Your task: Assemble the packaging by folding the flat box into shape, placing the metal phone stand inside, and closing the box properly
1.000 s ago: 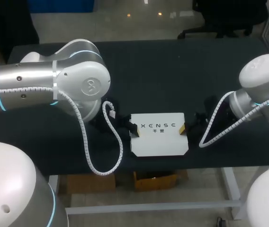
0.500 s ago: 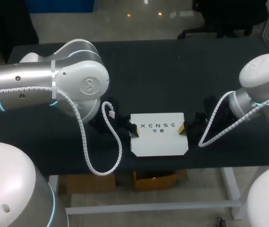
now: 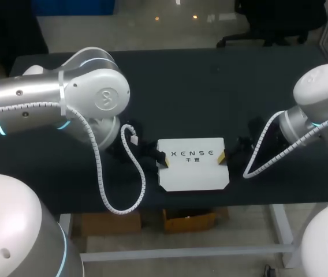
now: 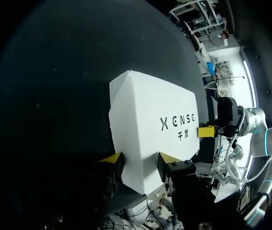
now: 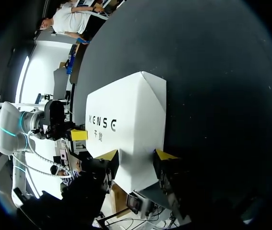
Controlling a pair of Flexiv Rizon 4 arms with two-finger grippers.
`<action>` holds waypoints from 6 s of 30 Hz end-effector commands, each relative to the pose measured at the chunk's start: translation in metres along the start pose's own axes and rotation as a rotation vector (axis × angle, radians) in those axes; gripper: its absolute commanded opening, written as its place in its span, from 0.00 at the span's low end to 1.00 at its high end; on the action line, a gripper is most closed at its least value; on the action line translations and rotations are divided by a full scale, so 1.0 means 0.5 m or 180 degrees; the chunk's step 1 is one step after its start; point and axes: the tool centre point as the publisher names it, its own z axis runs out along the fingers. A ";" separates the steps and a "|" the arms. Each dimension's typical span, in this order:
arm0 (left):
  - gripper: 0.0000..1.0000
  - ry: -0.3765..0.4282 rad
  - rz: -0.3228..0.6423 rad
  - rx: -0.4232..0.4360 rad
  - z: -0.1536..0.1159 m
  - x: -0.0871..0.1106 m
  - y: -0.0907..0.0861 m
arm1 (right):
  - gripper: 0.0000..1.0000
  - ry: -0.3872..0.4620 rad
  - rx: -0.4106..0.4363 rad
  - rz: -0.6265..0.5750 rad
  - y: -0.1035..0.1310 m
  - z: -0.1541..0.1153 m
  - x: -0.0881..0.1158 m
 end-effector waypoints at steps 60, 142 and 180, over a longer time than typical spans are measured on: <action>0.47 0.0030 -0.0015 -0.0492 -0.006 0.020 -0.015 | 0.41 -0.0032 0.0460 0.0492 0.012 -0.011 0.023; 0.41 -0.0011 -0.0800 -0.1097 -0.051 0.073 -0.027 | 0.38 -0.0218 0.0572 0.0823 0.027 -0.052 0.064; 0.45 0.0017 -0.1079 -0.1282 -0.067 0.096 -0.046 | 0.39 -0.0155 0.0699 0.1007 0.043 -0.061 0.072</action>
